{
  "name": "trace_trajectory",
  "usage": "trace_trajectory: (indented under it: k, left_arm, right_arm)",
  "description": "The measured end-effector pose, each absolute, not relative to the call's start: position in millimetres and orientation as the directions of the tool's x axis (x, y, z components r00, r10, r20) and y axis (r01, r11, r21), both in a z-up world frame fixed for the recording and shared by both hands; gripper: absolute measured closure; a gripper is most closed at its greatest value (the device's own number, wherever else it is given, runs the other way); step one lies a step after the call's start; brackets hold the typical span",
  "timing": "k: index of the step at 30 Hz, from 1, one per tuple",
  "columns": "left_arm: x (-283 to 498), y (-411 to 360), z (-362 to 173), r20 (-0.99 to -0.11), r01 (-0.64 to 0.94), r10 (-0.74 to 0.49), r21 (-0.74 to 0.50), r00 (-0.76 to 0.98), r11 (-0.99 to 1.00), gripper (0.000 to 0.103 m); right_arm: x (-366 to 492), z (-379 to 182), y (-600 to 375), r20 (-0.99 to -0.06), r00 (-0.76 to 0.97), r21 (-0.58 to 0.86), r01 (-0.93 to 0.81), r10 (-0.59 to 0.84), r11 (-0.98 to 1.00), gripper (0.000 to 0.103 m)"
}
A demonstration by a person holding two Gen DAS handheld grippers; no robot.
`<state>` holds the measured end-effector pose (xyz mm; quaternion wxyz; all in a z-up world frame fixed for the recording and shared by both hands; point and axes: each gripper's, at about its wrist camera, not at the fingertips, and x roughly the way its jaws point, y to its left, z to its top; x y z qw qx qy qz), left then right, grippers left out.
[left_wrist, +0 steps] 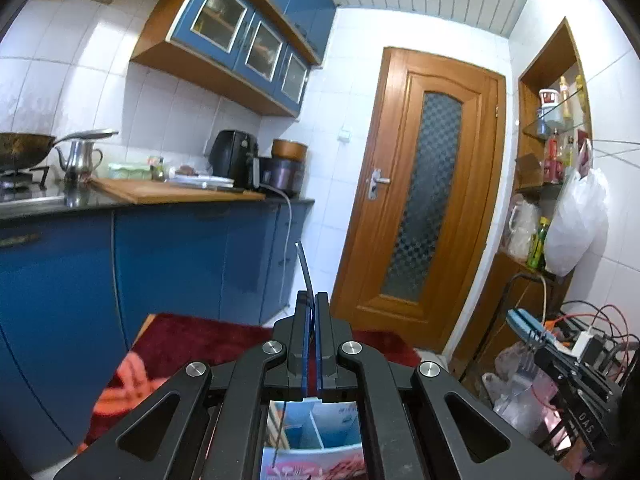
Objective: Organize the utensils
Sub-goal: 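Open left and right to drop both metal forks into the holder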
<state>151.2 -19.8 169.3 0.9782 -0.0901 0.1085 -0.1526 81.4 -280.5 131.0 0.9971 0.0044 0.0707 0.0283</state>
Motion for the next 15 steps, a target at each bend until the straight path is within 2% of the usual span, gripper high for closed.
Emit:
trace_trajectory:
  k: [7, 15]
  left_arm:
    - [159.7, -24.2, 181.4, -0.139, 0.295, -0.331, -0.229, 0.933, 0.928, 0.102]
    - [183.4, -19.7, 146.2, -0.162, 0.274, -0.326, -0.279, 0.931, 0.92, 0.102]
  right_arm:
    - [103.8, 152.2, -274.4, -0.093, 0.996, -0.06, -0.003, -0.002, 0.998, 0.099]
    - [134.8, 138.5, -258.8, -0.095, 0.994, -0.151, 0.04, -0.055, 0.988, 0.099]
